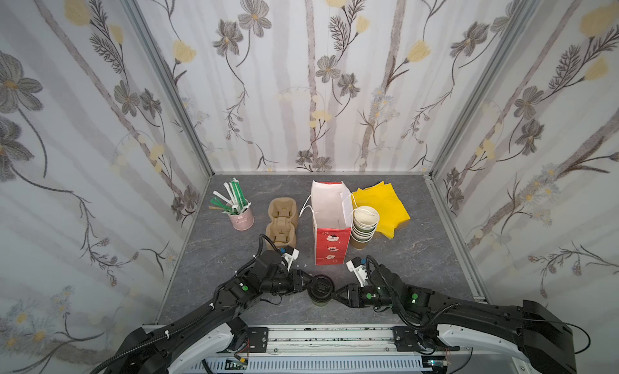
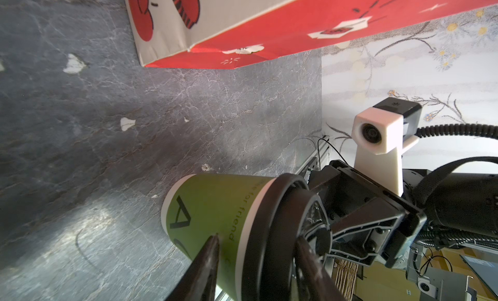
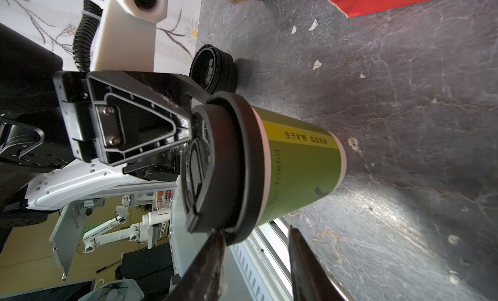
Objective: Pack a coffee takeout order
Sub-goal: Close the lid on the coffee cup.
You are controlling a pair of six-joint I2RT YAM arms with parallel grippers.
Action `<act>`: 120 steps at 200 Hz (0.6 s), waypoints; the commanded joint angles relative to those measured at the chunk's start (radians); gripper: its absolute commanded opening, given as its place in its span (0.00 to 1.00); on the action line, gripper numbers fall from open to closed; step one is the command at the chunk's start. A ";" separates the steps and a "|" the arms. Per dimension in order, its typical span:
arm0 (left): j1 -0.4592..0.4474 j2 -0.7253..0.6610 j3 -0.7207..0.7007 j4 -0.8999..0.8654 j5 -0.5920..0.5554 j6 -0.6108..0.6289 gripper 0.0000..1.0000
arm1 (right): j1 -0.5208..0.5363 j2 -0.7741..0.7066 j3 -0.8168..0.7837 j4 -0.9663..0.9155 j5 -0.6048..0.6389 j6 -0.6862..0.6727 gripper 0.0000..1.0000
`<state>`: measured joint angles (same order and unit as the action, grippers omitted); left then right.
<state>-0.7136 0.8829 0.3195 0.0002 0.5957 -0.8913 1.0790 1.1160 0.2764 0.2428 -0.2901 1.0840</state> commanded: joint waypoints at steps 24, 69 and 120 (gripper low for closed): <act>-0.003 0.008 -0.022 -0.152 -0.036 0.007 0.44 | -0.001 0.049 -0.009 -0.210 0.145 -0.007 0.41; -0.003 -0.002 -0.025 -0.152 -0.034 0.004 0.44 | 0.001 0.104 0.024 -0.229 0.147 -0.020 0.41; -0.004 -0.012 -0.031 -0.152 -0.036 0.000 0.44 | 0.001 -0.018 0.048 -0.207 0.112 -0.059 0.49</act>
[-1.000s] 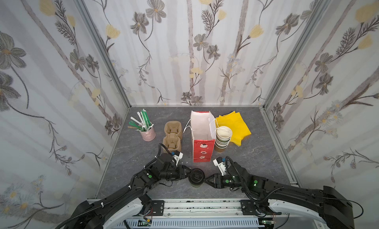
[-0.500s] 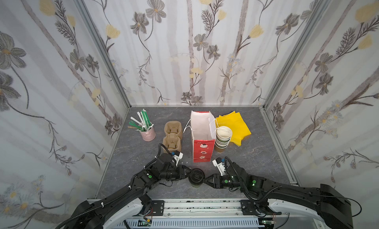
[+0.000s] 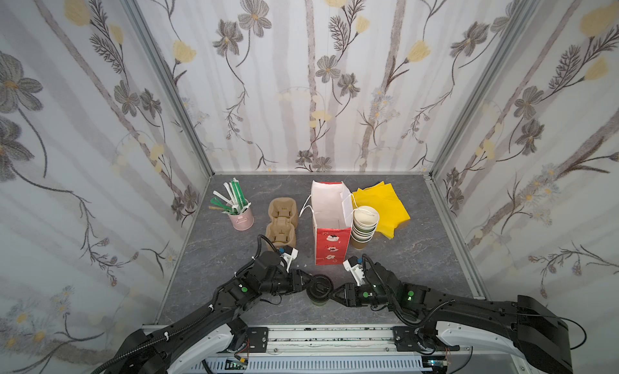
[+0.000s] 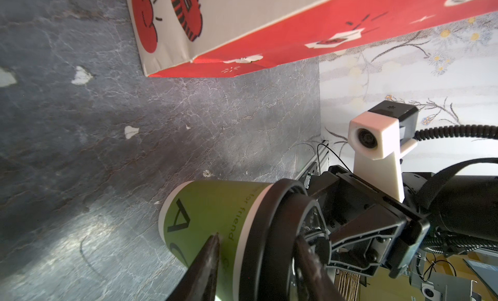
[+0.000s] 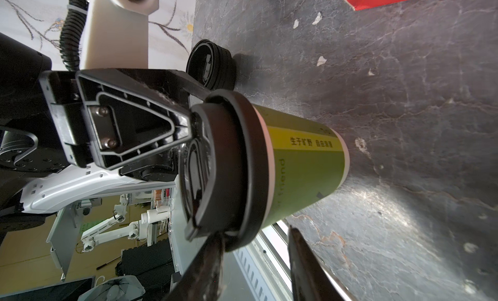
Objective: Pack a coffee takeout order
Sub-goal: Close the lid on the coffee cup.
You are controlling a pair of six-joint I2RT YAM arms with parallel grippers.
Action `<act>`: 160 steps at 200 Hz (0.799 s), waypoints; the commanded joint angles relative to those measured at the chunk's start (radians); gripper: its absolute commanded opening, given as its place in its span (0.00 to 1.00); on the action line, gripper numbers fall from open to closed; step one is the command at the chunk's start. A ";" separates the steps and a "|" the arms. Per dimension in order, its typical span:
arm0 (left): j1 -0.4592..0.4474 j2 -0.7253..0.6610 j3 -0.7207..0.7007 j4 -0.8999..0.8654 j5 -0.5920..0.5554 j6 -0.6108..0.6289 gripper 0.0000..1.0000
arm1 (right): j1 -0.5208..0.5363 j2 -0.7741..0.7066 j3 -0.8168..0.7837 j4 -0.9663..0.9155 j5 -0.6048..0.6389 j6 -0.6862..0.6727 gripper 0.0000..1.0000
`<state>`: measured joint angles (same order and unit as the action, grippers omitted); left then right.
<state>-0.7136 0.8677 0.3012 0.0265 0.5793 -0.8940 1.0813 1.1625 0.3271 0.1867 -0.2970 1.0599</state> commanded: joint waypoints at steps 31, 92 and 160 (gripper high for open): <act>-0.003 -0.008 -0.010 -0.178 -0.024 0.006 0.44 | -0.013 -0.182 -0.034 -0.022 0.099 -0.043 0.64; -0.003 -0.012 0.028 -0.178 -0.027 0.017 0.56 | -0.029 -0.042 0.018 0.124 0.017 -0.039 0.90; -0.004 -0.034 0.094 -0.178 -0.044 0.021 0.70 | -0.031 0.052 0.039 0.139 0.041 -0.027 0.93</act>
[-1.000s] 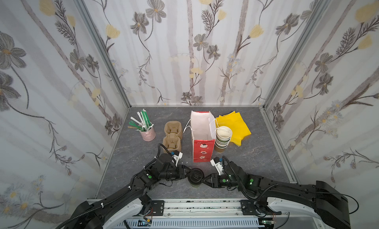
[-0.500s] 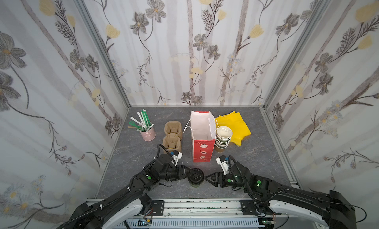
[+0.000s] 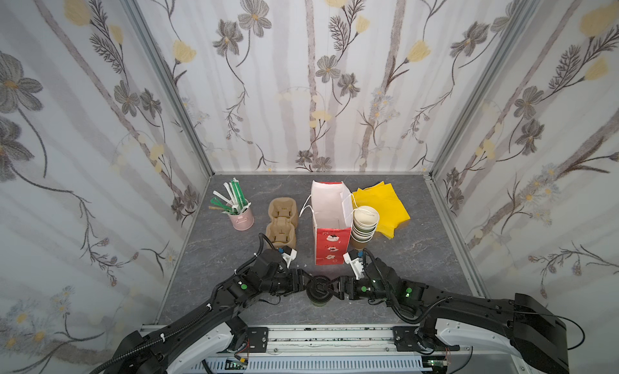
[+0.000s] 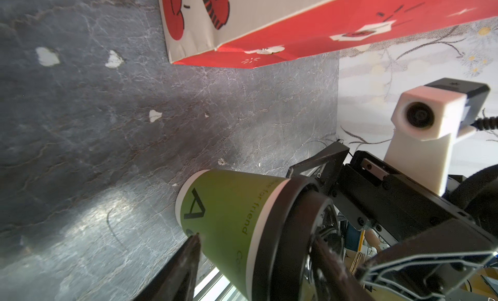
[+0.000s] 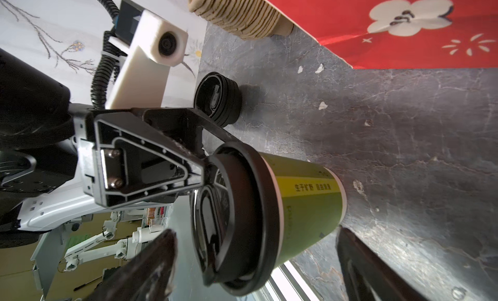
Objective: Pack a coffee takeout order
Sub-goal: Close the lid on the coffee cup.
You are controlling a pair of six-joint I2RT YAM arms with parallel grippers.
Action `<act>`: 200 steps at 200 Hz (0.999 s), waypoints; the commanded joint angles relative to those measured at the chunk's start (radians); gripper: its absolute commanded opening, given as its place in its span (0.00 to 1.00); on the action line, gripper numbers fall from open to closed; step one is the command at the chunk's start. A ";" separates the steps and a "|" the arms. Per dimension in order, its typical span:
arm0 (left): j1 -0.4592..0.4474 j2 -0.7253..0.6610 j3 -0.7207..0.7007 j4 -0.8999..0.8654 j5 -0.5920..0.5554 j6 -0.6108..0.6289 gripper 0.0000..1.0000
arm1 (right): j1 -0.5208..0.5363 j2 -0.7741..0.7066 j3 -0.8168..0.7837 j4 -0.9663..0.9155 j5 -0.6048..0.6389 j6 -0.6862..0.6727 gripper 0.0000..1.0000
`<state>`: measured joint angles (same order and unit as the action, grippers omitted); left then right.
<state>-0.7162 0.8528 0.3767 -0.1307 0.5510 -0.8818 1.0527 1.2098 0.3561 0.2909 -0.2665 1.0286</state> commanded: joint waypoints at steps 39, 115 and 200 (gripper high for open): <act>0.004 -0.076 0.017 -0.024 -0.031 -0.021 0.74 | -0.007 0.013 0.017 0.029 0.012 0.001 0.93; 0.021 -0.311 0.038 -0.374 -0.147 -0.043 0.52 | -0.008 0.012 0.021 0.036 0.006 -0.004 0.92; 0.020 -0.285 0.008 -0.365 -0.016 0.002 0.47 | -0.011 0.070 0.037 0.075 -0.028 -0.007 0.85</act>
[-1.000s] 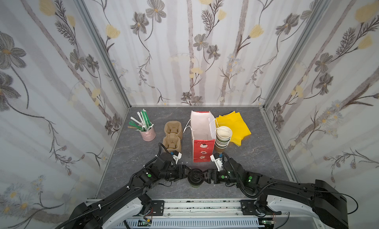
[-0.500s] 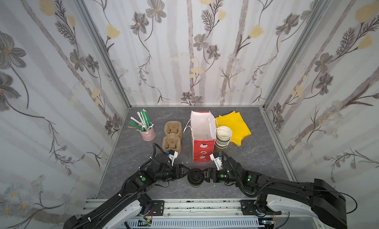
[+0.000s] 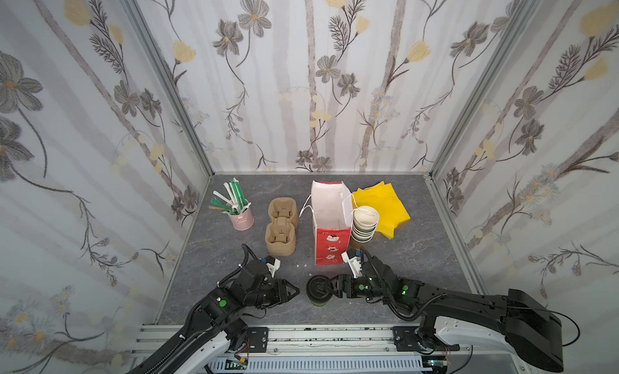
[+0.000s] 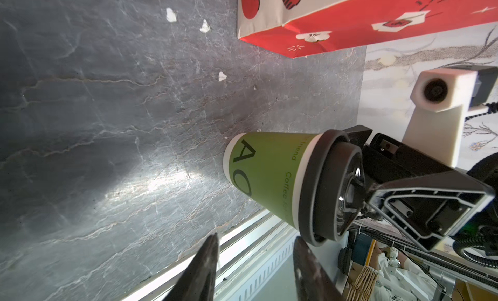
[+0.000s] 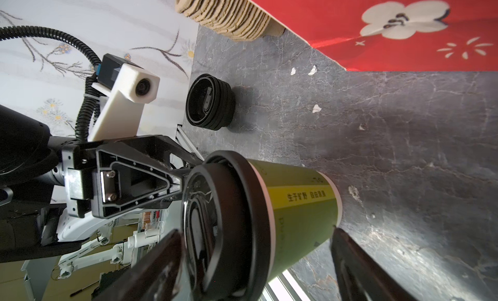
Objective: Pack a coffee takeout order
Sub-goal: Close the lid on the coffee cup.
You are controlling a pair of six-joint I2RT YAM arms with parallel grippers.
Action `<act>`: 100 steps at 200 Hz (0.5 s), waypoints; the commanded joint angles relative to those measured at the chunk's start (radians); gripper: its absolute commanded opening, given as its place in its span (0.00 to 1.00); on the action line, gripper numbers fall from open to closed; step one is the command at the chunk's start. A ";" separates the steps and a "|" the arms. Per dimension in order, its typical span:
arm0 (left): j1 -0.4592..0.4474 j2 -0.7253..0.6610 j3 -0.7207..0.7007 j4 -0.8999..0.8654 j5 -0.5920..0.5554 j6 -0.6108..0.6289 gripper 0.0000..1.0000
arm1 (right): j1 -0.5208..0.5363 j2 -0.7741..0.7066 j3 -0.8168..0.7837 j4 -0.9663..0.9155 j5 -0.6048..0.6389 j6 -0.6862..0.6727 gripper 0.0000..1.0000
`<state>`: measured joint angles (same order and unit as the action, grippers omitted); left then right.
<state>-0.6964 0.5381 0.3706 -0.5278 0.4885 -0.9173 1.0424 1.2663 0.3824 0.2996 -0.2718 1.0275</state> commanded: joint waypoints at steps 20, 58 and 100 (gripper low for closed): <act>-0.003 0.068 0.006 0.103 0.074 0.037 0.47 | 0.000 0.020 0.019 0.063 -0.027 -0.009 0.83; -0.003 0.083 -0.002 0.184 0.085 0.018 0.47 | 0.000 0.008 0.020 0.049 -0.022 -0.009 0.83; -0.006 0.105 -0.023 0.212 0.092 0.011 0.47 | 0.001 0.009 0.020 0.049 -0.023 -0.009 0.83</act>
<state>-0.6994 0.6285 0.3580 -0.3740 0.5667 -0.8978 1.0424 1.2758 0.3939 0.3172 -0.2924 1.0267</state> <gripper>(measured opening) 0.471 0.832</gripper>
